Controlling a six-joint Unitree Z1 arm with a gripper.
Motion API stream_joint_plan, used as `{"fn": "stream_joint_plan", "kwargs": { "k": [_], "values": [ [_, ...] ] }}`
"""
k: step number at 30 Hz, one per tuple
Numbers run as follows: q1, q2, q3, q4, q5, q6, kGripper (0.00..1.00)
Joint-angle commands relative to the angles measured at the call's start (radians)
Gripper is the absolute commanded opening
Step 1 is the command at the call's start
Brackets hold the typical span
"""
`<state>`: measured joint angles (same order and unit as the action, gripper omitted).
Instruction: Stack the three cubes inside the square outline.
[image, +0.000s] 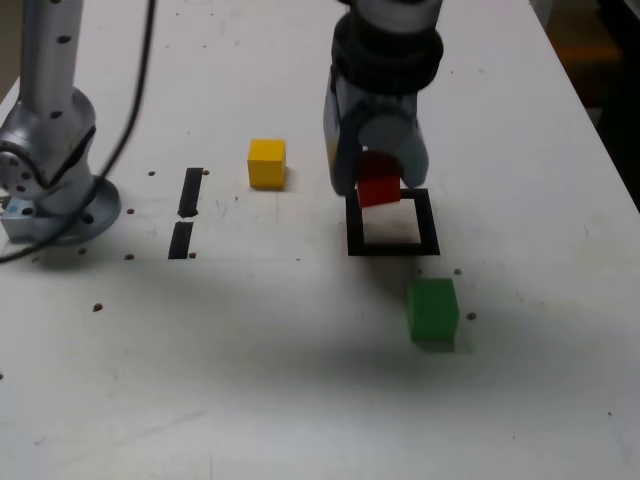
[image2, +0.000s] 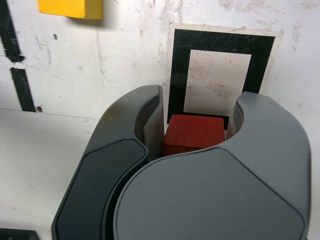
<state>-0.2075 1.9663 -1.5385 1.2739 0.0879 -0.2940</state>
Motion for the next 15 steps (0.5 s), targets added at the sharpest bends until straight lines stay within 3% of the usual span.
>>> {"fn": "stream_joint_plan", "kwargs": {
  "k": [1,7,15],
  "values": [
    [0.018,0.019,0.034,-0.047,-0.004,0.009,0.23],
    [0.048,0.04,0.096,-0.144,-0.003,0.028,0.25],
    [0.065,0.058,0.097,-0.159,0.029,0.052,0.24]
  ]
}}
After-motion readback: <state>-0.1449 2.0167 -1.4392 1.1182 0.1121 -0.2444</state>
